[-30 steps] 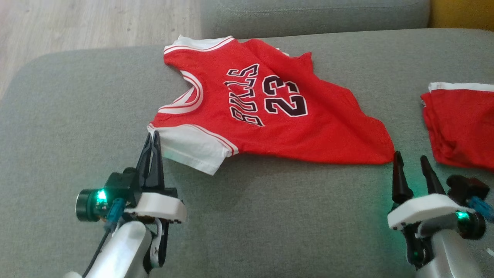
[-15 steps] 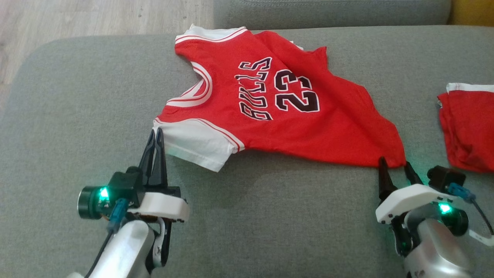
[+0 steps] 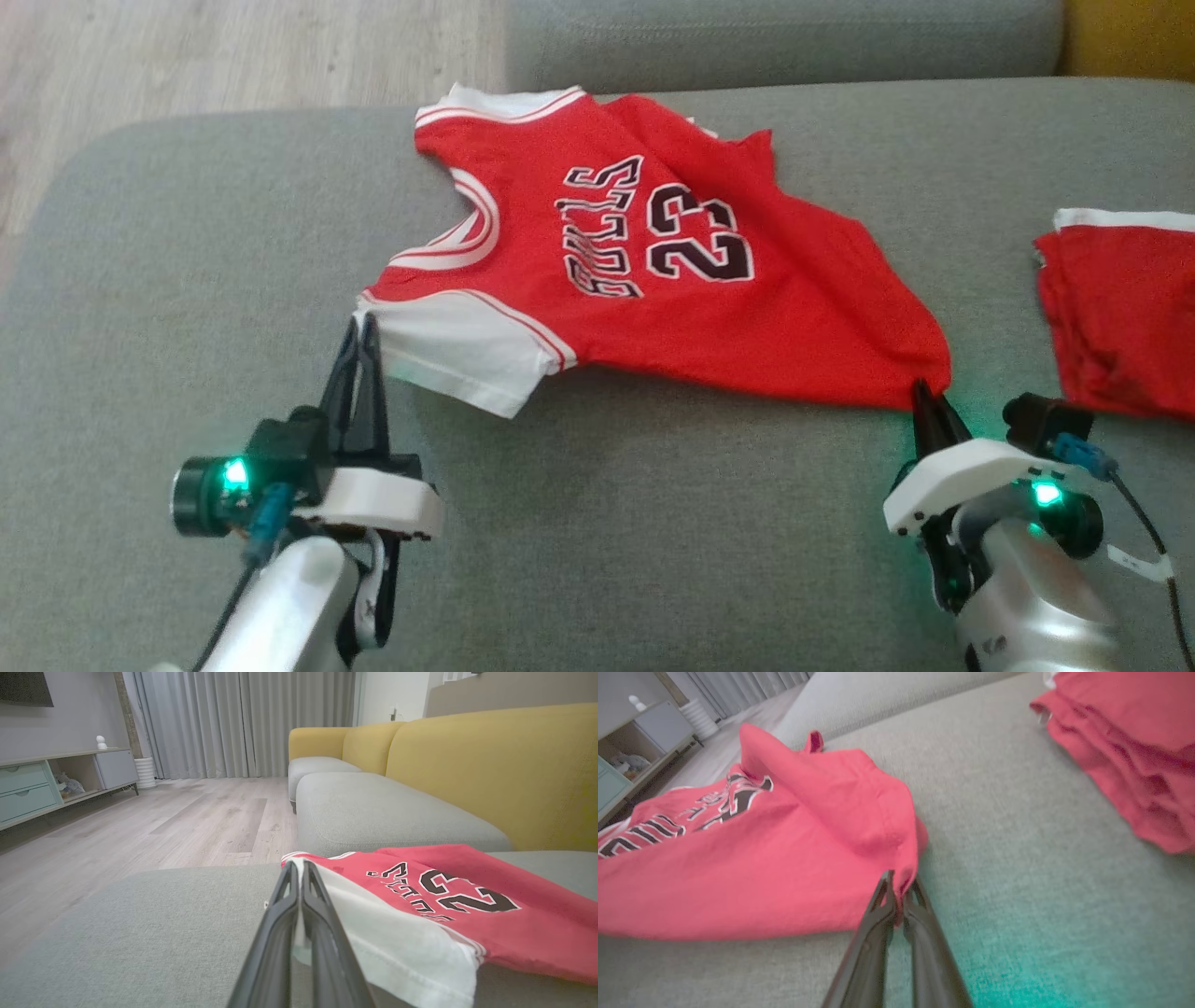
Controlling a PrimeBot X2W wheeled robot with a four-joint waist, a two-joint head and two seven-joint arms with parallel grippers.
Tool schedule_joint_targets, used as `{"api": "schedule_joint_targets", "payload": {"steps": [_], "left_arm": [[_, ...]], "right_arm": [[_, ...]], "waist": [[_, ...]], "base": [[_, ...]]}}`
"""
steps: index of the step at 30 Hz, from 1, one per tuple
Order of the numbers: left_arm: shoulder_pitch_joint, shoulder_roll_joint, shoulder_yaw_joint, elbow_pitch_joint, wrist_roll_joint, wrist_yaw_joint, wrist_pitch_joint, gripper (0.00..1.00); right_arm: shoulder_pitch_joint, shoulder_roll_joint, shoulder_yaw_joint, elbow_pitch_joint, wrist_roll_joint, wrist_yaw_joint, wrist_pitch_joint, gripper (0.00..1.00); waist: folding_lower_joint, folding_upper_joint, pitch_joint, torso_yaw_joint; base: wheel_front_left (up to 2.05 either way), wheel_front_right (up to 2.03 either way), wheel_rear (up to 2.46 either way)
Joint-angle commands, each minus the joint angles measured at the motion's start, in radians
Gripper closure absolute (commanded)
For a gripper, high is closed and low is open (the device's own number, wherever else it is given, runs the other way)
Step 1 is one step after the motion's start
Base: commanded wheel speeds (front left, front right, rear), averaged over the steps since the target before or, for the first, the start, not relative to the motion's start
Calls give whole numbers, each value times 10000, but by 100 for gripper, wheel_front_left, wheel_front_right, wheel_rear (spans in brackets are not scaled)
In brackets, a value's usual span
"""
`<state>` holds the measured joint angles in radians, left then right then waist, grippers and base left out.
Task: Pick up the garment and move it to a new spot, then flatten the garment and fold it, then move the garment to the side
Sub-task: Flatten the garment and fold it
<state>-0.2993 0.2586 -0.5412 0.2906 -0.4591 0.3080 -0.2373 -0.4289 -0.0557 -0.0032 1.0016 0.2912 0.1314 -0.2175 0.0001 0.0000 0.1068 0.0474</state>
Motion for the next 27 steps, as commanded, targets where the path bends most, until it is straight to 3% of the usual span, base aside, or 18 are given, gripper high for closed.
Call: {"api": "schedule_joint_targets", "payload": {"steps": [1,11,15,21,27], "left_arm": [[-214,317,570,-345,-203,39,-13,100],[-291,643,1468,-1479,-1018,-204,-52,100],[-803,813,1910,-2435,-1340,-297,53,100],[-1695,947,2707,-4258,-1806,-157,226,100],[-2461,1073,3544,-6364,-2140,368,599,100]], "right_arm": [[-293,55,428,-434,199,-7,-272,100],[-214,55,1092,-3073,229,-7,-430,100],[-391,-151,982,-4750,240,-7,-347,100],[-628,-763,903,-7512,98,-7,616,100],[-568,-1048,509,-10469,-152,-7,2160,100]], "waist": [[-1,0,-245,-171],[-1,0,-1050,-675],[-1,0,-1370,-765],[-1,0,-1718,-931],[-1,0,-1660,-1148]], "base": [[0,0,0],[0,0,0],[0,0,0],[0,0,0],[0,0,0]]}}
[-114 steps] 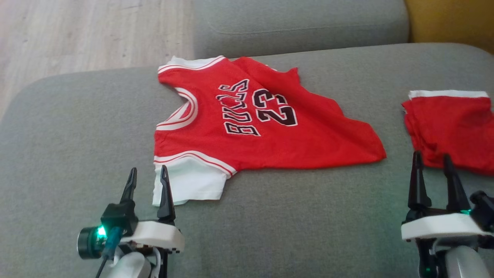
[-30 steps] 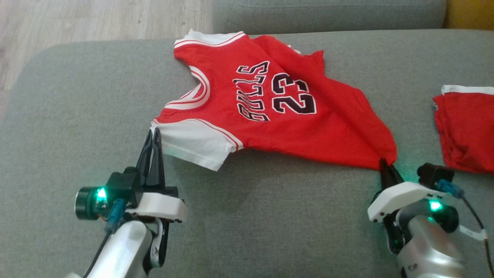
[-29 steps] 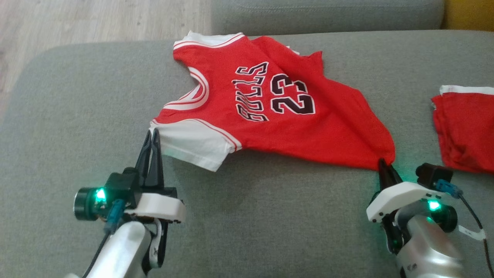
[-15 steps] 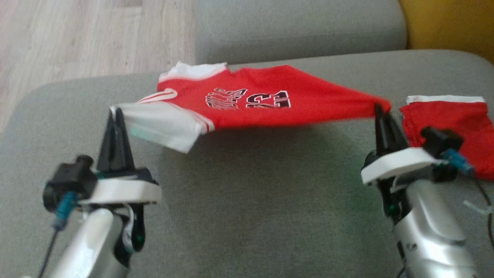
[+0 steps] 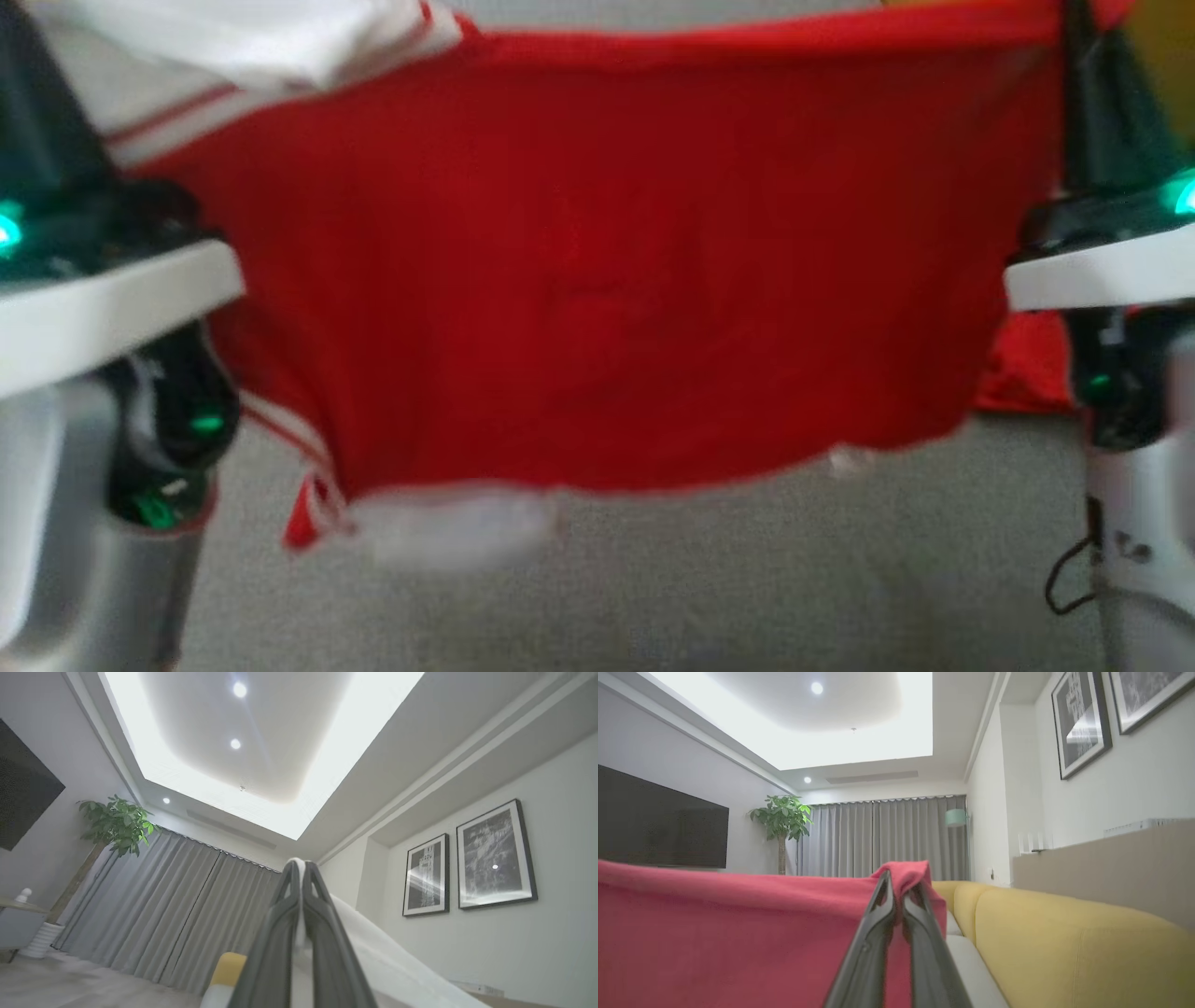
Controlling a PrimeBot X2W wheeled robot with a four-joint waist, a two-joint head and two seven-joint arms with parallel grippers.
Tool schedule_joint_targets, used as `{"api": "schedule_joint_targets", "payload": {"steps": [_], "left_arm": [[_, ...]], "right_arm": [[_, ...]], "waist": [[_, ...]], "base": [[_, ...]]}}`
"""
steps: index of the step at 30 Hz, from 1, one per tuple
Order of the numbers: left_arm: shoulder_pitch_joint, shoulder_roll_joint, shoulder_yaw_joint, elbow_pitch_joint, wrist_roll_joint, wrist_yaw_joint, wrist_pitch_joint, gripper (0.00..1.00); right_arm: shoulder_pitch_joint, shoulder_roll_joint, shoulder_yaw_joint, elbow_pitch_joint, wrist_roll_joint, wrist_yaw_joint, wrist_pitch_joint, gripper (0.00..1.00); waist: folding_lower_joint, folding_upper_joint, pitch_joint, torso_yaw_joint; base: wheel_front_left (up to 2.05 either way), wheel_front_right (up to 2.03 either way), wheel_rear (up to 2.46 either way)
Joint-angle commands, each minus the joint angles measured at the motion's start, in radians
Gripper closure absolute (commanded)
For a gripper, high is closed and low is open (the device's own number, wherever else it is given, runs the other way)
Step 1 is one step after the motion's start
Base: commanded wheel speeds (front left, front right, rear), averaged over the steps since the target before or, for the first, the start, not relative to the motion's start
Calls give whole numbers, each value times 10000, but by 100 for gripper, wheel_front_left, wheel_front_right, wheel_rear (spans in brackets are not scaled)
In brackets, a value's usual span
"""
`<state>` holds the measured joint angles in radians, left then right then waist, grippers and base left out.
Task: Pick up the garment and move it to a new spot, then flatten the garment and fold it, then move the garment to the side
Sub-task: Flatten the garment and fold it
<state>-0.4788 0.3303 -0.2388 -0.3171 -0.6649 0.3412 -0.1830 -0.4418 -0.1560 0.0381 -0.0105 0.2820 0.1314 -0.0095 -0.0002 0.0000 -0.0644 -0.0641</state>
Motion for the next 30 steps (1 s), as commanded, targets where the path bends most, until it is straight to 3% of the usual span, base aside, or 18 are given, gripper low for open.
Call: {"api": "schedule_joint_targets", "payload": {"steps": [1,6,11,17,23,26,27,30], "left_arm": [[-794,341,632,-574,-212,116,192,100],[-1610,799,890,-770,-463,120,994,100],[-3010,1135,787,855,-762,-384,1653,100],[-6020,1308,390,4242,-348,-1345,1485,100],[-9163,1022,30,7384,287,-2064,508,100],[-9887,653,-342,8677,462,-2595,-16,100],[-9887,653,-342,8677,462,-2595,-16,100],[-9547,436,-796,9339,564,-3129,-172,100]], "right_arm": [[-407,-44,15,-783,-95,-7,362,100],[-434,-59,-116,-2151,-261,-7,1498,100],[-1582,-171,-79,-1667,197,-7,1962,100],[-4880,-671,473,1564,719,-7,1384,100],[-8148,-913,1015,5181,718,-7,-481,100],[-8979,-999,1349,6845,406,-7,-1743,100],[-8979,-999,1349,6845,406,-7,-1743,100],[-8754,-1011,1916,7781,469,-7,-2068,100]], "waist": [[2,0,118,-68],[2,0,610,-230],[2,0,1936,-356],[2,0,3634,-245],[2,0,4393,-5],[2,0,4436,172],[2,0,4436,172],[2,0,4324,264]], "base": [[0,0,0],[0,0,0],[0,0,0],[0,0,0],[0,0,0],[0,0,0],[0,0,0],[0,0,0]]}}
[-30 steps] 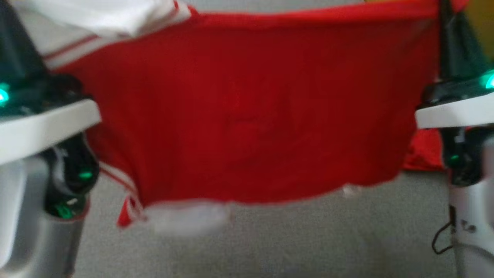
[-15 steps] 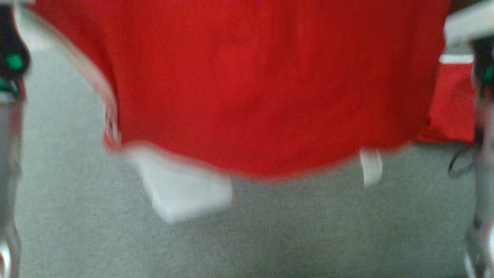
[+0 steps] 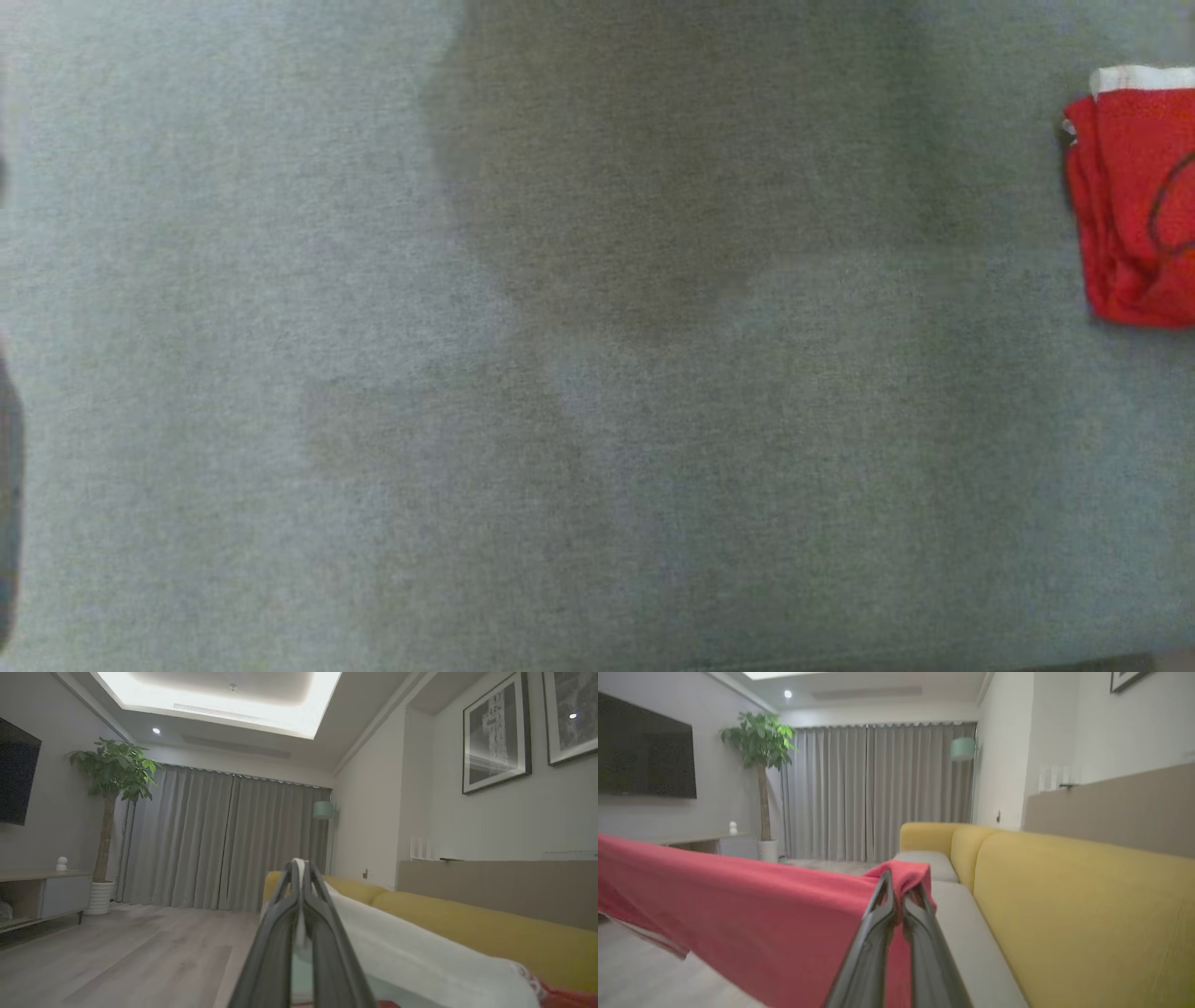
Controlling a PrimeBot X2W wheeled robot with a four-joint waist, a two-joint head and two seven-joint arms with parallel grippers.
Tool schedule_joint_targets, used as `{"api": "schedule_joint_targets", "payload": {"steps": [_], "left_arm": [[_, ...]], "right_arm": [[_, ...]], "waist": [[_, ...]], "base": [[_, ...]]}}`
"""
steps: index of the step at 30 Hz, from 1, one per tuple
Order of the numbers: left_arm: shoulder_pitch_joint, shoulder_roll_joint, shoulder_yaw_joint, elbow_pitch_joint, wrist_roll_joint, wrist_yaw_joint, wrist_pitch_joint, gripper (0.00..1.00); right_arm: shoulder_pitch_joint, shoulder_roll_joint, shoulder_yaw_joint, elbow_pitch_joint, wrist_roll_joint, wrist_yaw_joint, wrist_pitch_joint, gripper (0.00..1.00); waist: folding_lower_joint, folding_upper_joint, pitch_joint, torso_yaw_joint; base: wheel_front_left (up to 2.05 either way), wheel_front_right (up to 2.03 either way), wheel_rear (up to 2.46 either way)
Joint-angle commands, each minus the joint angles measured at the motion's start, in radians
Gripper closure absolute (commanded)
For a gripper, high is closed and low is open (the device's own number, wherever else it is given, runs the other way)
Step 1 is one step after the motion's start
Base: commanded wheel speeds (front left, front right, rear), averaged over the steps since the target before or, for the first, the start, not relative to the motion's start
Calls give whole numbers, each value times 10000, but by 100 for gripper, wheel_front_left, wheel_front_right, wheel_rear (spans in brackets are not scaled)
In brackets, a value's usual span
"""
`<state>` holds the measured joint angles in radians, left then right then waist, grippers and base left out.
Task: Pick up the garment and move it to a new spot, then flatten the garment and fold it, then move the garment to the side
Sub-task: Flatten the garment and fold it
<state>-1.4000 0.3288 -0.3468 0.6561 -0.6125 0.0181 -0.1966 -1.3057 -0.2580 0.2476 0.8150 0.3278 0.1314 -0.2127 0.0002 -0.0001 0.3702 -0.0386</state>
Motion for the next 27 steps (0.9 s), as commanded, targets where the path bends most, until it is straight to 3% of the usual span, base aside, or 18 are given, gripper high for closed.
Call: {"api": "schedule_joint_targets", "payload": {"steps": [1,6,13,19,27], "left_arm": [[-127,406,132,-218,83,-37,-63,100],[1606,232,-398,470,78,-506,-204,100],[4486,264,-1054,645,118,-807,-356,100],[6128,588,-1506,277,201,-900,-228,100],[8042,1490,-2064,-1018,80,-1090,798,100]], "right_arm": [[54,-25,26,-216,70,-7,-87,100],[1432,-214,1335,965,501,-7,-1,100],[3257,-301,3504,1660,1624,-7,1278,100],[4147,-900,5015,1443,2439,-7,1886,100],[5166,-2018,6487,495,3989,-7,2650,100]], "waist": [[-2,1,-49,36],[-2,1,-380,218],[-2,1,-1074,453],[-2,1,-1844,590],[-2,1,-2974,615]], "base": [[0,0,0],[0,0,0],[0,0,0],[0,0,0],[0,0,0]]}}
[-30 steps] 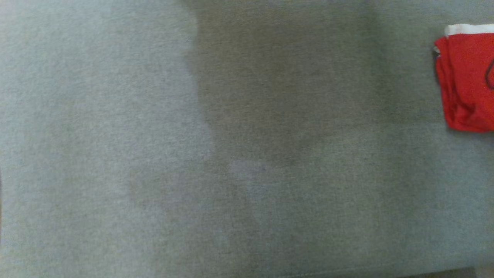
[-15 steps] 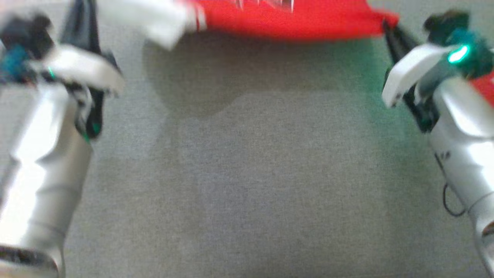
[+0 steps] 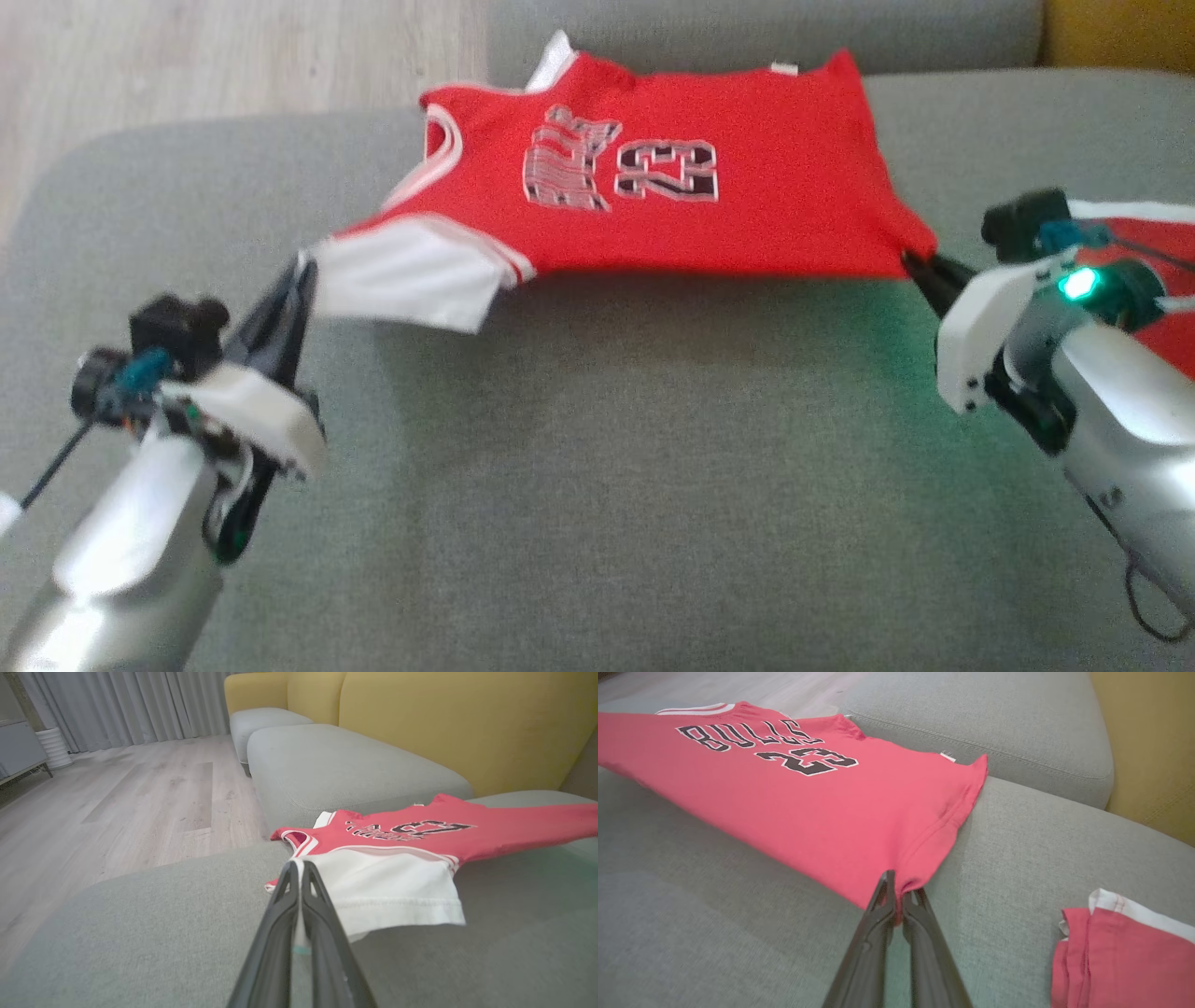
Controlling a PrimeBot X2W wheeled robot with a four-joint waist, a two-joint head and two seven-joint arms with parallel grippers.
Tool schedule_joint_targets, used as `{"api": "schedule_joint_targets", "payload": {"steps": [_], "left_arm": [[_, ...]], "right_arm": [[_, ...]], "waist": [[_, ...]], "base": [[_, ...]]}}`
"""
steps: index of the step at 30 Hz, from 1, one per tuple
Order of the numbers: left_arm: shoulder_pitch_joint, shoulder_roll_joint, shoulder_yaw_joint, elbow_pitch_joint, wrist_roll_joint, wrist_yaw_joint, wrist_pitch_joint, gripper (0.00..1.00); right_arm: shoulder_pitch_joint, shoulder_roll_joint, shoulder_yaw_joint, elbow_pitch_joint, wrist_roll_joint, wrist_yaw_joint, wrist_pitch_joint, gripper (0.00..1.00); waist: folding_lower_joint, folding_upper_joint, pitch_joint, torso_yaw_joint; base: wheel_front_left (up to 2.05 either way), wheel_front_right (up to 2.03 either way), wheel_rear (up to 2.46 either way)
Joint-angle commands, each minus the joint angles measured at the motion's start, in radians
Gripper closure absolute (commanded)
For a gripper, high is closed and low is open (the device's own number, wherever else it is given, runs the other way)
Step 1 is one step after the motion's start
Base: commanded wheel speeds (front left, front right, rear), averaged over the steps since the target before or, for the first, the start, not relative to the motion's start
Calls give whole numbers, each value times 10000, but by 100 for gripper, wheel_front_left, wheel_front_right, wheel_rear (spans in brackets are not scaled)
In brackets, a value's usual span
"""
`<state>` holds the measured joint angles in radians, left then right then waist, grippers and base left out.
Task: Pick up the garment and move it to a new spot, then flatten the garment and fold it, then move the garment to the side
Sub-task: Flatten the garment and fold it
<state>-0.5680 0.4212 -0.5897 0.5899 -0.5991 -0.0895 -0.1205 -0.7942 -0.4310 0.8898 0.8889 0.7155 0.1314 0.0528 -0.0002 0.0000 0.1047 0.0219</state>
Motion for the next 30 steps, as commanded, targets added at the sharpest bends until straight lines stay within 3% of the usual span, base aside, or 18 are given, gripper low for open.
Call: {"api": "schedule_joint_targets", "payload": {"steps": [1,11,19,24,30], "left_arm": [[-11,703,310,-623,-152,-62,217,100],[2839,2349,37,-4183,-1596,-163,2219,100],[4532,3270,264,-6738,-2440,558,3024,100],[4859,3410,327,-7574,-2515,975,3183,100],[4426,3311,414,-7572,-2411,1253,3369,100]], "right_arm": [[172,-413,211,-393,320,-7,70,100],[1118,-1618,1418,-1942,2100,-7,751,100],[1648,-2277,1963,-3086,3094,-7,1216,100],[1751,-2503,2006,-3545,3497,-7,1233,100],[1593,-2412,1928,-3497,3571,-7,1170,100]], "waist": [[2,0,-435,-4],[2,0,-1375,-191],[2,0,-1815,-417],[2,0,-1837,-480],[2,0,-1520,-543]], "base": [[0,0,0],[0,0,0],[0,0,0],[0,0,0],[0,0,0]]}}
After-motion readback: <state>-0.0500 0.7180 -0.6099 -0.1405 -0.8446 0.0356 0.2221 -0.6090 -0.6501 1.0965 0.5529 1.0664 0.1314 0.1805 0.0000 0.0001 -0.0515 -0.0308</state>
